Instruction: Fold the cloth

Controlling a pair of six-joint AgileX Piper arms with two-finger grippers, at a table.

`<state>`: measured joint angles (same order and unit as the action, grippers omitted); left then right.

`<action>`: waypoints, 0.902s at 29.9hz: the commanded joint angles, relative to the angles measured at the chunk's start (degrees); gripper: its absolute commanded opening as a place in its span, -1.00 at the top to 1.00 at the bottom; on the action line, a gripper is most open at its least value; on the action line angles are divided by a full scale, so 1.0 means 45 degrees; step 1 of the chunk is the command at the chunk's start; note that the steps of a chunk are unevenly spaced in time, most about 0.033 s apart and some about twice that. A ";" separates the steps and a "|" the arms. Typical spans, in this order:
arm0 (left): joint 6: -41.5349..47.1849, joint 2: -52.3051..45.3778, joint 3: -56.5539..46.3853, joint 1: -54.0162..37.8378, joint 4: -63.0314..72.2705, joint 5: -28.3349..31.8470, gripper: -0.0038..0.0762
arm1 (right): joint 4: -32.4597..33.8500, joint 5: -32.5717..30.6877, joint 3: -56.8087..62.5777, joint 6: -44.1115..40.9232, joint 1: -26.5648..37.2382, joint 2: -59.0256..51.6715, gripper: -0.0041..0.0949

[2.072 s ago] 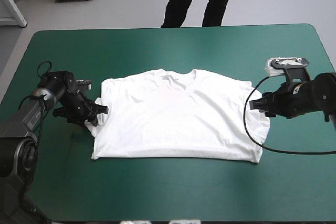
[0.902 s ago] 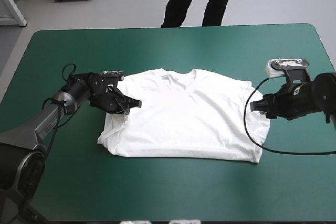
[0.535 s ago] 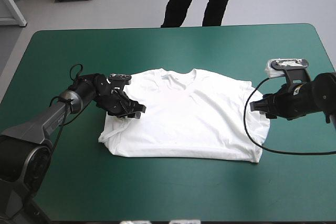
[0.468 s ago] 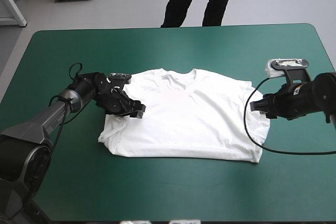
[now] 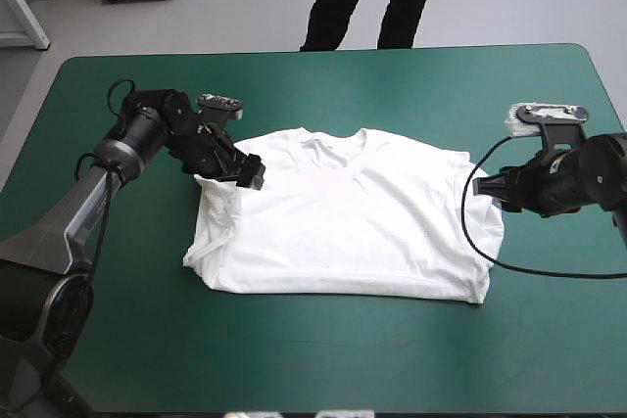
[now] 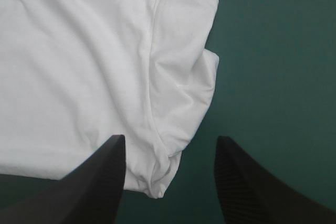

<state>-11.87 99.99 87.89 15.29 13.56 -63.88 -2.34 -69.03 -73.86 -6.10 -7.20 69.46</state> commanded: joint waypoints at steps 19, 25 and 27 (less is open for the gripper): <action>0.0718 -0.1962 0.1345 -0.0010 -0.1205 -0.1104 -0.60 | -0.0876 0.2136 -0.0384 0.0785 0.1984 0.5153 -0.10; 0.0769 -0.1962 0.1345 -0.0010 -0.1205 -0.1356 -0.60 | -0.0928 0.2502 -0.0384 0.0963 0.1984 0.6260 -0.10; 0.0769 -0.1962 0.1345 -0.0010 -0.1205 -0.1384 -0.60 | -0.0928 0.2653 -0.0384 0.0972 0.1984 0.6507 -0.09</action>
<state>-8.93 93.78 92.07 15.29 7.04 -70.88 -6.22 -59.04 -73.86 -2.43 1.31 99.51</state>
